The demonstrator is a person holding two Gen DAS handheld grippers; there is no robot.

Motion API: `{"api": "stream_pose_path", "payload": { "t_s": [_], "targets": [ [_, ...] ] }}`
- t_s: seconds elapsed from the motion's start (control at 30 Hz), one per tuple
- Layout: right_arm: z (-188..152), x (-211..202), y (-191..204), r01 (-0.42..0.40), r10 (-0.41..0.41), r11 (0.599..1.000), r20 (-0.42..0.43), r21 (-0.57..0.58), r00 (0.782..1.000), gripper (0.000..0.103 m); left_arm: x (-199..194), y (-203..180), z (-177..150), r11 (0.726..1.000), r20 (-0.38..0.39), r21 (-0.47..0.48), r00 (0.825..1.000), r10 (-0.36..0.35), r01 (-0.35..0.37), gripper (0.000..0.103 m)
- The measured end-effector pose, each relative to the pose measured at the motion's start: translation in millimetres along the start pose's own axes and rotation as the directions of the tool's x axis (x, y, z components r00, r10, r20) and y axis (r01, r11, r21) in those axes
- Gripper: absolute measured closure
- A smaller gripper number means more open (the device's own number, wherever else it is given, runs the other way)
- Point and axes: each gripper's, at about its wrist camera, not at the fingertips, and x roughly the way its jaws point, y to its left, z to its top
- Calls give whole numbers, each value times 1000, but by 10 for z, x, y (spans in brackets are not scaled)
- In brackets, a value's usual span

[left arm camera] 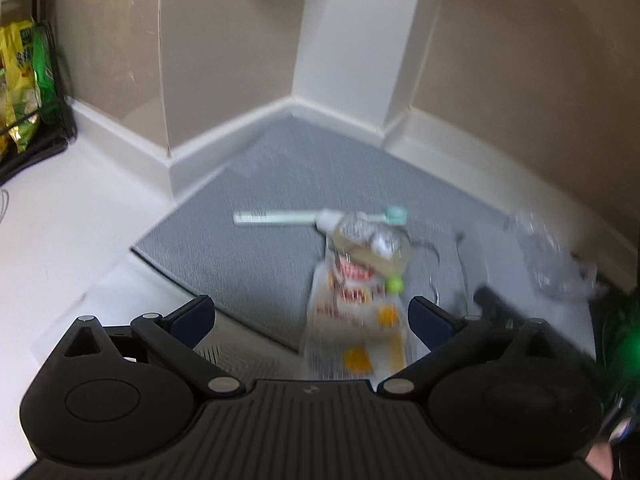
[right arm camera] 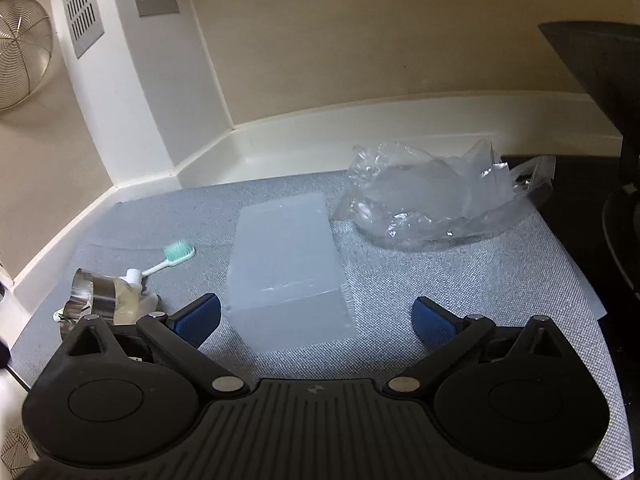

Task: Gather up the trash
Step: 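Grasp the metal cookie cutter with left gripper while right gripper grasps the clear plastic box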

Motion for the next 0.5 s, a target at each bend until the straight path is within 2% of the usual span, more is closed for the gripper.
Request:
{"api": "stream_pose_path", "payload": {
  "t_s": [0.13, 0.33, 0.5],
  "targets": [
    [-7, 26, 28, 10, -10, 1000, 2, -24, 1000, 1, 87, -42, 159, 1000, -5, -17, 1000, -7, 7, 0],
    [-13, 20, 12, 8, -8, 1000, 1, -19, 1000, 1, 228, -173, 280, 1000, 2, 19, 1000, -2, 2, 0],
    [-14, 31, 24, 9, -9, 1000, -2, -19, 1000, 1, 376, -244, 428, 999, 31, 2, 999, 44, -44, 0]
  ]
}}
